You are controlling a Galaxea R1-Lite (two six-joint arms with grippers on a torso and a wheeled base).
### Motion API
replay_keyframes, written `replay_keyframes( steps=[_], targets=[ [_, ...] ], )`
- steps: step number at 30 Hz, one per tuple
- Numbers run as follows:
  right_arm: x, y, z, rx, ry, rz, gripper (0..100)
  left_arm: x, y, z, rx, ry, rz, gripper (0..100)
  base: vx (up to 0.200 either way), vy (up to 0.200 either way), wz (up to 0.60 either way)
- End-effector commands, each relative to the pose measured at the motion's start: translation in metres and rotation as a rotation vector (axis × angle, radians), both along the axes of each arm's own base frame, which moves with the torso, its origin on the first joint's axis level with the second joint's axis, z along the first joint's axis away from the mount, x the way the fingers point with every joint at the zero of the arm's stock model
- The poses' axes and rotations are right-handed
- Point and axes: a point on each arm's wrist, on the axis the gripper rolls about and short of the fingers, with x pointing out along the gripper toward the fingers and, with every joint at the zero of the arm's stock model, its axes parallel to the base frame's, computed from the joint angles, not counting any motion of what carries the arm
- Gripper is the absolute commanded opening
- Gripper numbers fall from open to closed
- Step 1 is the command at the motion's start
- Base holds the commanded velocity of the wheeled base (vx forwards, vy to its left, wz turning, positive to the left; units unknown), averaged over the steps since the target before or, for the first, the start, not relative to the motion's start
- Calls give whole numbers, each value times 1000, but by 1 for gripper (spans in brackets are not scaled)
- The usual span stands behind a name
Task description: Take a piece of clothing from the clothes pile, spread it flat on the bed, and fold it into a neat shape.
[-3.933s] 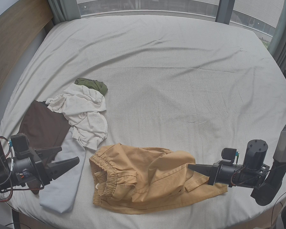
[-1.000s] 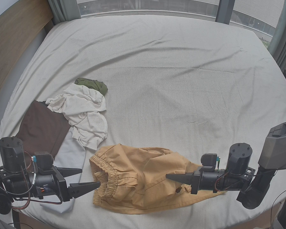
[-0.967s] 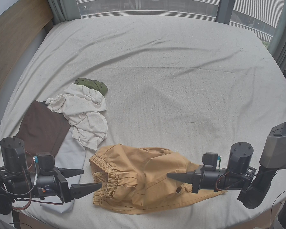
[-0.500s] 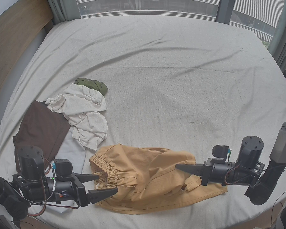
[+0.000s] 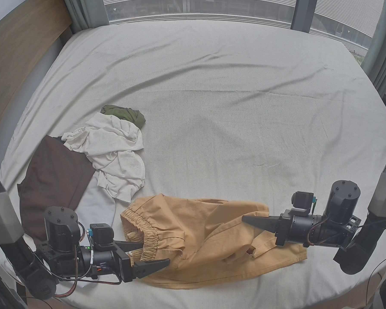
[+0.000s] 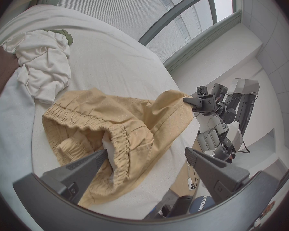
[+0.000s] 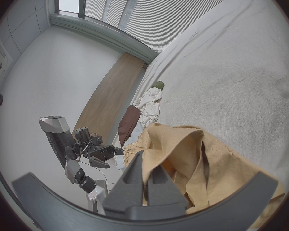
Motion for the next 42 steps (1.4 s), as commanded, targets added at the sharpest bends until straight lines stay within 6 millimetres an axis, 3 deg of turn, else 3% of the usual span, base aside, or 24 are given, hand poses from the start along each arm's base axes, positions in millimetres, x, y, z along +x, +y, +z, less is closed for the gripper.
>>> replay_keyframes(
  steps=[1, 8, 33, 34, 42],
  targets=[
    [0, -2, 3, 4, -8, -5, 0, 0, -8, -23, 11, 67, -16, 100, 0, 0, 0],
    [0, -1, 3, 5, -9, -3, 0, 6, -16, -32, -2, 57, 1, 100, 0, 0, 0],
    [-1, 0, 2, 2, -7, 2, 0, 28, -27, -24, -72, 12, 58, 100, 0, 0, 0],
    [0, 0, 2, 3, -8, 2, 0, 27, -27, -25, -72, 14, 58, 0, 0, 0, 0],
    [0, 0, 1, 2, -5, 2, 0, 29, -28, -26, -69, 15, 59, 0, 0, 0, 0]
  ],
)
